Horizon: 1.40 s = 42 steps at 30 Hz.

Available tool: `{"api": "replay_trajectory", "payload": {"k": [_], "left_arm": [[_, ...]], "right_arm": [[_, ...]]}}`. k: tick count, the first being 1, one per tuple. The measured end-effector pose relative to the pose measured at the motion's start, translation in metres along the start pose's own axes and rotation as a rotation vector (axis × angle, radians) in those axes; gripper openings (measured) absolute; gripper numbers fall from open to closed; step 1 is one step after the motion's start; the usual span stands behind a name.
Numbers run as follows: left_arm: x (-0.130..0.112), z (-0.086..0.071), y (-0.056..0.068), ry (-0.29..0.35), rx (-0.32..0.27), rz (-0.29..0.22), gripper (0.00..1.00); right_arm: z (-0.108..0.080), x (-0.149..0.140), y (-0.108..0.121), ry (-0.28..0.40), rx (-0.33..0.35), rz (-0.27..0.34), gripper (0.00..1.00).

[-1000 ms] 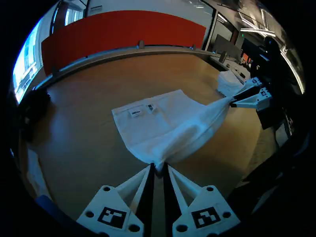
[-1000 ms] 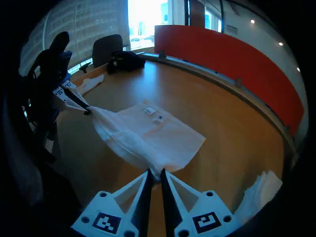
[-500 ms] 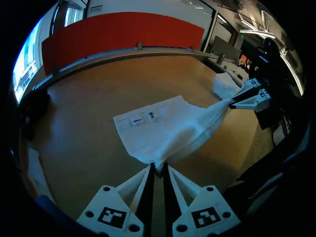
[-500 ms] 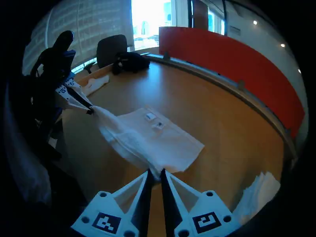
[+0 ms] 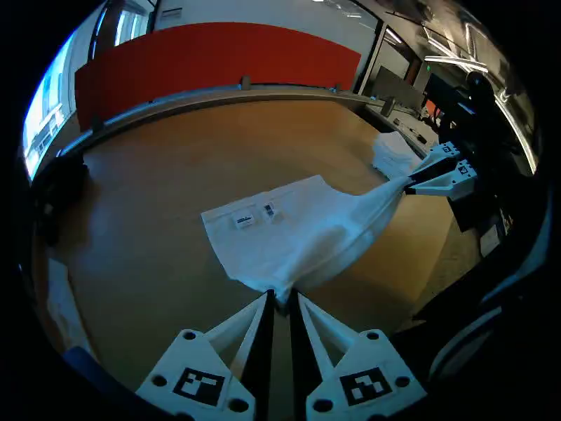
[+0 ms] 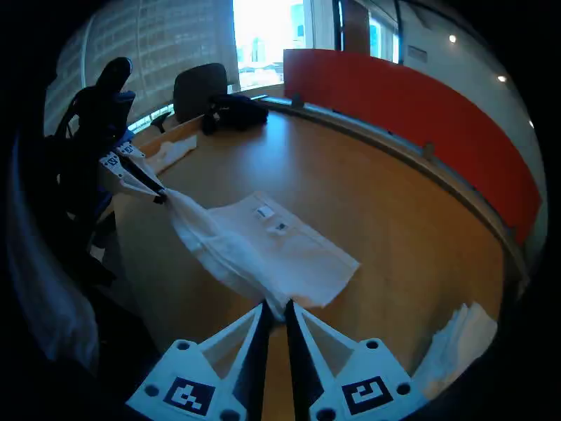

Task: Fold towel

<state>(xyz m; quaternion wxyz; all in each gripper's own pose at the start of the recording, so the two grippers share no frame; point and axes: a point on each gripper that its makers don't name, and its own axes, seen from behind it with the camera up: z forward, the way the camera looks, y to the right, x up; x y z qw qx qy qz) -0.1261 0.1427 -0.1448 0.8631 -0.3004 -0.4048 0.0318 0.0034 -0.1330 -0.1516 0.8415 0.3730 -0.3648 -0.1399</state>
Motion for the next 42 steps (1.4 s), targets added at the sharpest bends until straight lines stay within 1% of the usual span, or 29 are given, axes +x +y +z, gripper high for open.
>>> {"api": "replay_trajectory", "payload": {"k": [9, 15, 24, 32, 36, 42], "left_arm": [[0.002, 0.004, -0.002, 0.003, 0.000, -0.001, 0.15], [0.008, 0.012, -0.008, 0.011, 0.005, -0.004, 0.15], [0.017, 0.037, -0.026, 0.021, 0.027, -0.004, 0.15], [0.027, 0.057, -0.042, 0.032, 0.034, -0.025, 0.15], [0.030, 0.065, -0.046, 0.031, 0.029, -0.030, 0.15], [0.031, 0.081, -0.052, 0.017, 0.027, -0.018, 0.15]], "right_arm": [[0.003, -0.001, 0.002, -0.004, -0.002, 0.001, 0.16], [0.007, -0.002, 0.008, -0.013, -0.007, 0.000, 0.16], [0.030, -0.003, 0.027, -0.019, -0.013, 0.043, 0.16], [0.046, -0.005, 0.042, -0.036, -0.021, 0.052, 0.16], [0.051, -0.007, 0.050, -0.045, -0.027, 0.057, 0.16], [0.063, -0.010, 0.064, -0.062, -0.041, 0.077, 0.16]]}}
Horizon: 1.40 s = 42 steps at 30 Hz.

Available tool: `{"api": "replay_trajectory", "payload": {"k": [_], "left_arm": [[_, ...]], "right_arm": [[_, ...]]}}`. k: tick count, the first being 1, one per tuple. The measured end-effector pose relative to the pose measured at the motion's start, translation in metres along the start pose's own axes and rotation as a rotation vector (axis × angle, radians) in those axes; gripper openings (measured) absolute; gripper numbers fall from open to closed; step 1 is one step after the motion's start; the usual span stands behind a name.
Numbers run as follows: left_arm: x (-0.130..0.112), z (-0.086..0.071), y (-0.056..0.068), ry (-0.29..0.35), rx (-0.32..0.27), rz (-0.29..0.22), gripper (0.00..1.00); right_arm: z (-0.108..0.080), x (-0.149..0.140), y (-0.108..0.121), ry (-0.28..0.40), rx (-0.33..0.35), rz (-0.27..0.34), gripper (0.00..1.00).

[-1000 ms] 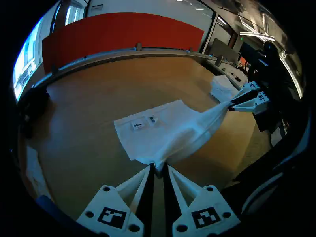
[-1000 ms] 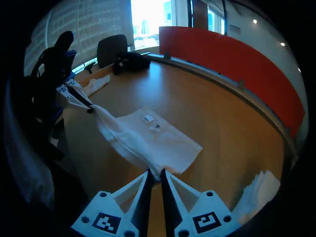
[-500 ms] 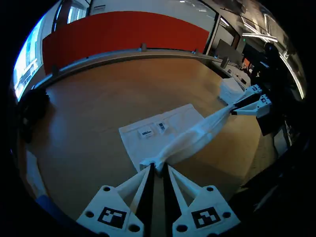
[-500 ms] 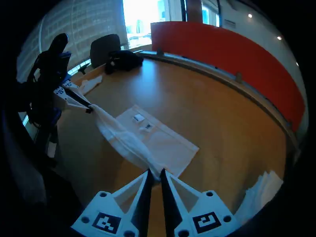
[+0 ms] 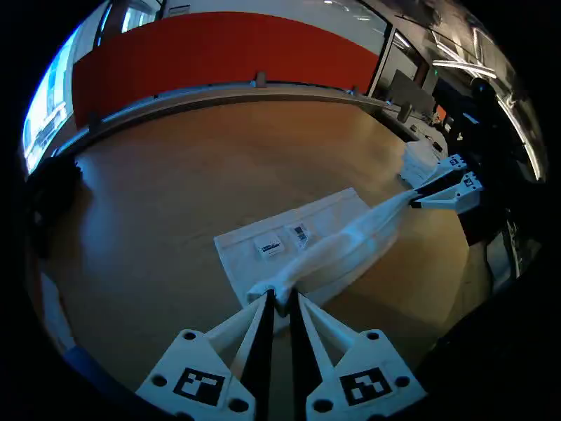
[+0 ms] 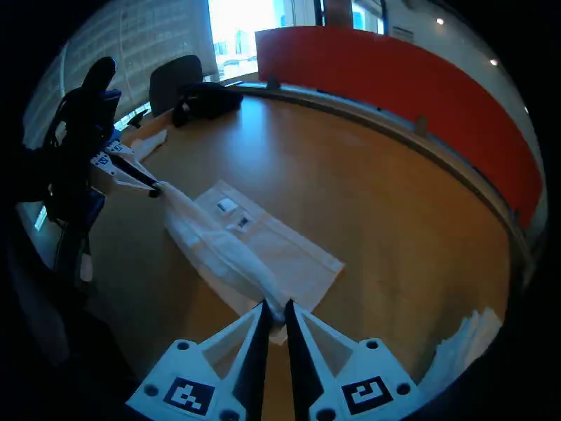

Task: Fold towel

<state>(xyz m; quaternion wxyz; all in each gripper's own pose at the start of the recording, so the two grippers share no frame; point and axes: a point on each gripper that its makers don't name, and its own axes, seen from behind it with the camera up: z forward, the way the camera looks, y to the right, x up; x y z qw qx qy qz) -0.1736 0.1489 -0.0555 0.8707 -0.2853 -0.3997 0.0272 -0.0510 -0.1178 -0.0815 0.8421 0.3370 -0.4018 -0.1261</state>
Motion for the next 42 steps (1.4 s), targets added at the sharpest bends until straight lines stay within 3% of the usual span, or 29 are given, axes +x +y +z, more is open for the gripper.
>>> {"api": "replay_trajectory", "payload": {"k": [18, 31, 35, 42], "left_arm": [[0.003, 0.046, -0.022, -0.002, 0.006, -0.008, 0.15], [-0.001, 0.065, -0.035, -0.013, 0.035, -0.011, 0.15], [-0.001, 0.069, -0.039, -0.013, 0.054, -0.011, 0.16], [0.002, 0.071, -0.046, -0.011, 0.080, -0.008, 0.25]], "right_arm": [[0.040, -0.011, 0.021, -0.053, -0.016, 0.045, 0.16], [0.059, -0.016, 0.033, -0.069, -0.060, 0.054, 0.23], [0.063, -0.016, 0.039, -0.068, -0.090, 0.065, 0.29], [0.067, -0.015, 0.049, -0.068, -0.139, 0.068, 0.54]]}}
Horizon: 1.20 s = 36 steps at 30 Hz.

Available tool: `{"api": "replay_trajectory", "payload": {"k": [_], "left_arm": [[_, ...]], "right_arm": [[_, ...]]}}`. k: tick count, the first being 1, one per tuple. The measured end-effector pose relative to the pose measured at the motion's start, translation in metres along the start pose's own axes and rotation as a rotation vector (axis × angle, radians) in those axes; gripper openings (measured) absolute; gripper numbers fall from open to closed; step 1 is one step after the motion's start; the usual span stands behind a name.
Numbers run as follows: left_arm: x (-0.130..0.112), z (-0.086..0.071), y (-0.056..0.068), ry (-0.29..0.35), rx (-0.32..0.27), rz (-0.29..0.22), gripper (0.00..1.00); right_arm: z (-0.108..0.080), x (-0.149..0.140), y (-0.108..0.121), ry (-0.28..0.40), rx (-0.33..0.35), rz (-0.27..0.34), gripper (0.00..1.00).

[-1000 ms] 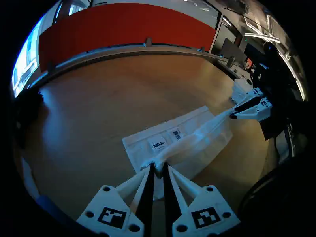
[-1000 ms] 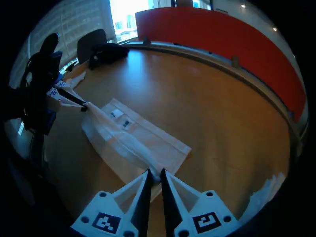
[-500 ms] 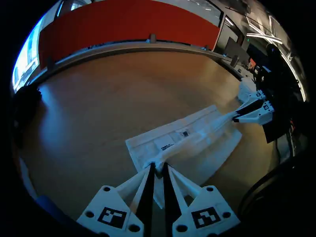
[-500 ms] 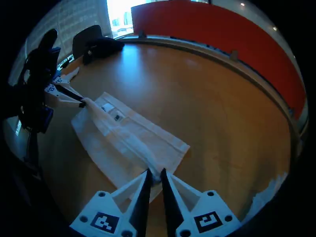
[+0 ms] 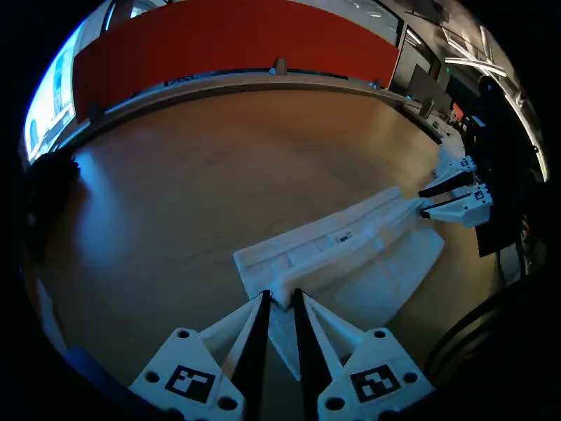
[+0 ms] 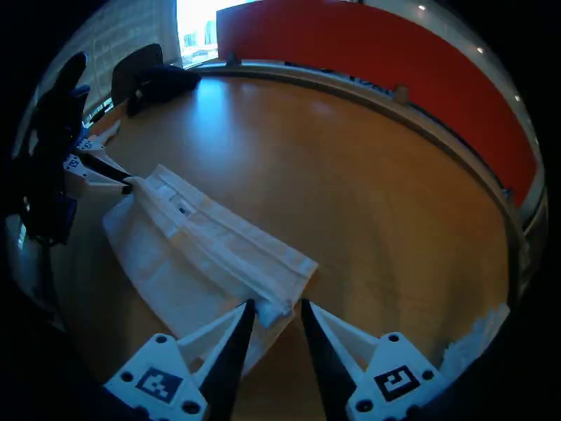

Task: Fold towel

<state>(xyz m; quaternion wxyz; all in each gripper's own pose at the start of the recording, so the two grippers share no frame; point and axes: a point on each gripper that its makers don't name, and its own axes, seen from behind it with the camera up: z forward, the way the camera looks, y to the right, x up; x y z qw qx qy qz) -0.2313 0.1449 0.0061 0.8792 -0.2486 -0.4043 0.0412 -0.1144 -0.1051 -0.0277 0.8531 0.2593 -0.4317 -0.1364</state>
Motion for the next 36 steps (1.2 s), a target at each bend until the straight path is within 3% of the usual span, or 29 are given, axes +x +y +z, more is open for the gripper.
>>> {"api": "replay_trajectory", "payload": {"k": [5, 13, 17, 19, 21, 23, 27, 36], "left_arm": [[0.001, -0.001, -0.007, 0.000, 0.019, 0.009, 0.39], [0.002, -0.003, -0.015, 0.002, 0.047, 0.019, 0.49], [0.003, -0.004, -0.018, 0.006, 0.062, 0.018, 0.59], [0.004, -0.004, -0.020, 0.010, 0.068, 0.013, 0.62], [0.005, -0.006, -0.021, 0.014, 0.073, 0.007, 0.72], [0.007, -0.008, -0.023, 0.021, 0.077, -0.001, 0.79], [0.007, -0.012, -0.026, 0.028, 0.081, -0.016, 0.89], [0.008, -0.019, -0.026, 0.042, 0.086, -0.023, 0.89]], "right_arm": [[0.000, 0.001, 0.005, 0.007, -0.020, -0.007, 0.65], [0.002, 0.005, 0.014, 0.014, -0.055, -0.014, 0.67], [0.003, 0.009, 0.020, 0.026, -0.075, -0.012, 0.70], [0.002, 0.011, 0.022, 0.031, -0.084, -0.011, 0.76], [0.002, 0.012, 0.024, 0.037, -0.092, -0.009, 0.89], [0.000, 0.013, 0.026, 0.044, -0.096, -0.005, 0.96], [-0.004, 0.014, 0.029, 0.055, -0.109, 0.006, 0.99], [-0.013, 0.014, 0.026, 0.077, -0.108, 0.031, 0.99]]}}
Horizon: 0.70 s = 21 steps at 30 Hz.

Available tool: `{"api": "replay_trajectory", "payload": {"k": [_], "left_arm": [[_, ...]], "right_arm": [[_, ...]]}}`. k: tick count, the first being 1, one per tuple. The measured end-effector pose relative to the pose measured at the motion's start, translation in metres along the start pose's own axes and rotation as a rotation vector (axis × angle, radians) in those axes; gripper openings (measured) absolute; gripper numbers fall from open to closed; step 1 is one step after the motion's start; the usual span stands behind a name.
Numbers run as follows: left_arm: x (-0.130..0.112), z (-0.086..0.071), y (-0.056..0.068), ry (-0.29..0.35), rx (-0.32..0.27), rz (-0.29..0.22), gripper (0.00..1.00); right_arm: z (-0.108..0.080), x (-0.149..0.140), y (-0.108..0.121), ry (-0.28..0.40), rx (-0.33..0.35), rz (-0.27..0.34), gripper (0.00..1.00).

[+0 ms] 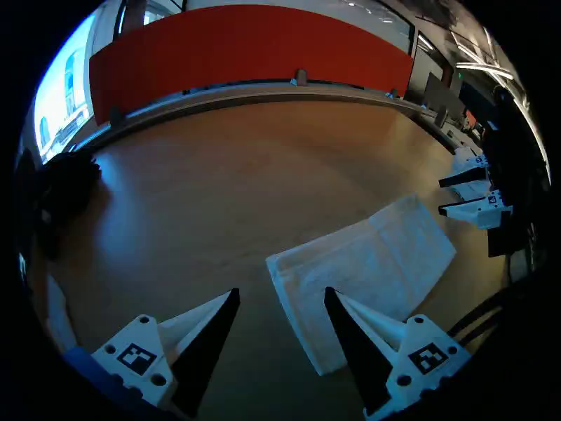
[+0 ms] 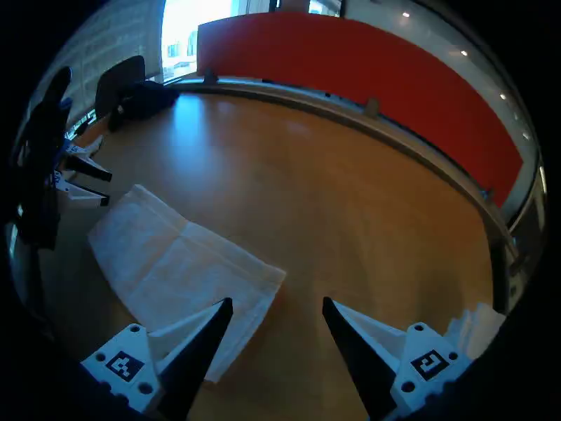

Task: Fold towel

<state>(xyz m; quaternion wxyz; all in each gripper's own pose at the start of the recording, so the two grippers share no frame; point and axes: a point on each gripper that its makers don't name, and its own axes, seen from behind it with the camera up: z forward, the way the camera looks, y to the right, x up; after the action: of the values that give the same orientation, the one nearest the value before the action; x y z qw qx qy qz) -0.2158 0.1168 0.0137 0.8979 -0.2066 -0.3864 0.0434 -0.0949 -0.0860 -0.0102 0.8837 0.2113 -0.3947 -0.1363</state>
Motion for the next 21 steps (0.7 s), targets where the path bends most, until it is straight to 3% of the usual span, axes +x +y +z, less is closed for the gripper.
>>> {"api": "replay_trajectory", "payload": {"k": [9, 21], "left_arm": [[0.000, -0.012, 0.001, 0.020, 0.011, -0.005, 0.90], [-0.016, -0.042, -0.005, 0.040, 0.057, -0.051, 0.89]], "right_arm": [[-0.017, -0.006, -0.008, 0.011, 0.006, 0.004, 0.99], [-0.046, -0.025, -0.019, 0.015, 0.005, 0.014, 0.99]]}}
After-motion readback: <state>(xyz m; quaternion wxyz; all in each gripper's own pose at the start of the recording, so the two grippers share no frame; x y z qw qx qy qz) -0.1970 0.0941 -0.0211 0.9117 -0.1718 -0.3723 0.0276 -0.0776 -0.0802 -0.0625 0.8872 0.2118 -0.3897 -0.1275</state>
